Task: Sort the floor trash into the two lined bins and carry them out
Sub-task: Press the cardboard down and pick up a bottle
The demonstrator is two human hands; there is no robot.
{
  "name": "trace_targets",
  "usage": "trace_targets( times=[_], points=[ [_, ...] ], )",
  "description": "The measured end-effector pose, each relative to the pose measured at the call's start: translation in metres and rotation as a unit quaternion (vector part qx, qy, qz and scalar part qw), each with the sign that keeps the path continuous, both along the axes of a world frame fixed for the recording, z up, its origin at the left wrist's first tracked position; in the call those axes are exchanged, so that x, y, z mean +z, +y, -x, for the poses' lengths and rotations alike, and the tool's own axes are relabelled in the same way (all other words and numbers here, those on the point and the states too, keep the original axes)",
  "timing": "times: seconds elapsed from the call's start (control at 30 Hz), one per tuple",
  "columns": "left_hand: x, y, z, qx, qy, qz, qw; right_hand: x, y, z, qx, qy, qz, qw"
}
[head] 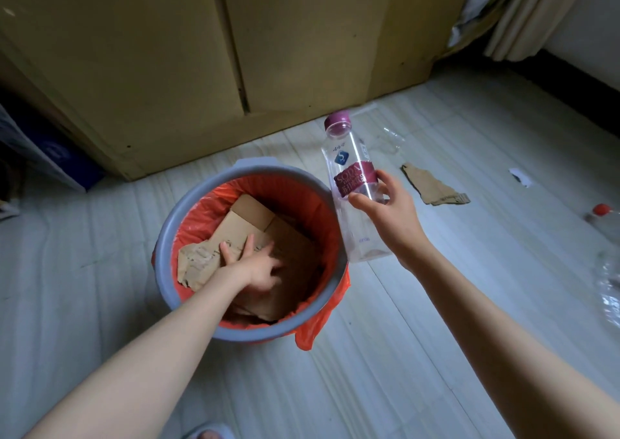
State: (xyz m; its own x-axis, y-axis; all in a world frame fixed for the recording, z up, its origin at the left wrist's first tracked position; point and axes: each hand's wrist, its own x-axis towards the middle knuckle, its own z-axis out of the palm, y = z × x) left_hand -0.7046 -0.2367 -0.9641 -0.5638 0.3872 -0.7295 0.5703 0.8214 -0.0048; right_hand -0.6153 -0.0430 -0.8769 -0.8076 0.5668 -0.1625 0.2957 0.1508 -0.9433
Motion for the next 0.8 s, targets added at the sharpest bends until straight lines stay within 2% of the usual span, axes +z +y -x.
trace_targets(
  times=[0.07,0.13,0.23,0.3,0.37,0.43,0.6,0.7,0.8],
  points=[
    [0.017,0.007,0.008,0.105,0.017,-0.134,0.985,0.004,0.006,-0.005,-0.003,-0.006,0.009,1.0],
    [0.038,0.019,0.011,0.182,0.106,-0.286,0.935,0.011,0.014,-0.011,-0.018,-0.007,0.019,1.0],
    [0.078,0.048,0.001,0.157,0.223,-0.407,0.872,0.016,0.034,-0.026,-0.045,0.009,0.022,0.999],
    [0.097,0.075,-0.011,0.121,0.247,-0.472,0.838,0.012,0.047,-0.037,-0.056,0.006,0.019,0.998],
    [0.104,0.104,-0.024,0.089,0.254,-0.497,0.825,0.002,0.061,-0.047,-0.061,-0.015,-0.003,0.998],
    [0.101,0.135,-0.042,0.06,0.248,-0.49,0.834,-0.013,0.08,-0.058,-0.093,-0.051,-0.039,0.994],
    [0.054,0.196,-0.074,-0.027,0.197,-0.374,0.906,-0.072,0.141,-0.082,-0.159,-0.164,-0.122,0.966],
    [0.013,0.229,-0.082,-0.05,0.14,-0.29,0.945,-0.117,0.172,-0.098,-0.152,-0.246,-0.166,0.943],
    [-0.024,0.256,-0.077,-0.061,0.091,-0.22,0.969,-0.151,0.201,-0.102,-0.139,-0.295,-0.184,0.927]
  ],
)
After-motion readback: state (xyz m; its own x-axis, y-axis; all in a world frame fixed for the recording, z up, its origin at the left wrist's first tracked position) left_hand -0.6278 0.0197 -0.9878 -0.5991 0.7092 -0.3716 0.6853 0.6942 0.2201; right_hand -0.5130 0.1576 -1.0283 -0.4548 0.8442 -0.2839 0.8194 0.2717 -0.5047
